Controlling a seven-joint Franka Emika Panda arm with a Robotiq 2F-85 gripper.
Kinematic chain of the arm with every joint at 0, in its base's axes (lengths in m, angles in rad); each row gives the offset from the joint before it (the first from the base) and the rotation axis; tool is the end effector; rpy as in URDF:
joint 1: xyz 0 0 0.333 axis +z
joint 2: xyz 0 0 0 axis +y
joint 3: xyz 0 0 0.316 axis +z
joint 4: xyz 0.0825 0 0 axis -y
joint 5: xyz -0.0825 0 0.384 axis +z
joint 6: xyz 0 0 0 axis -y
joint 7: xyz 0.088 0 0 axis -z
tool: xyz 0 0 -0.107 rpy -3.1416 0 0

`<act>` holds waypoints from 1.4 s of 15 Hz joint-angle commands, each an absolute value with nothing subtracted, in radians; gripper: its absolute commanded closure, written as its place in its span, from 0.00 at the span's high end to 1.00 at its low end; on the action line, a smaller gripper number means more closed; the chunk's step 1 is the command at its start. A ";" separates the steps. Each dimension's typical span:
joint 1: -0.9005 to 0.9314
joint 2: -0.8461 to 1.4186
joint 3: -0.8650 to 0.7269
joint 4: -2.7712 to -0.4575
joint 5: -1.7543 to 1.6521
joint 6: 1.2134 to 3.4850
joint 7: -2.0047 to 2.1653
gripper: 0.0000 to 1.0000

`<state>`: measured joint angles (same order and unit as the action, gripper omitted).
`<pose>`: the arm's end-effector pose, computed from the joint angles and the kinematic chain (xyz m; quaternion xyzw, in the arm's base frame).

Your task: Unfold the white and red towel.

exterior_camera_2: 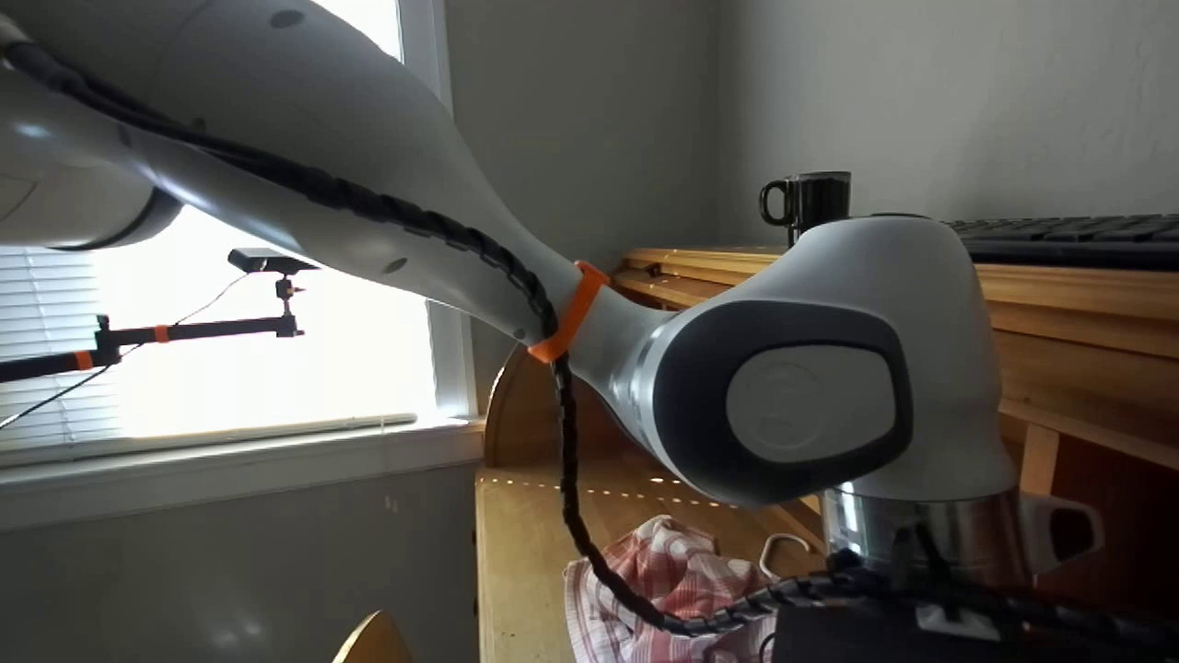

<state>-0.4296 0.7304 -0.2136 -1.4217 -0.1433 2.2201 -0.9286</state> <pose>0.6036 -0.4185 0.2805 0.9684 0.2100 -0.0624 0.1189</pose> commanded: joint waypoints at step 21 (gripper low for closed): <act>-0.206 0.487 -0.273 -1.890 -0.584 2.532 -0.598 1.00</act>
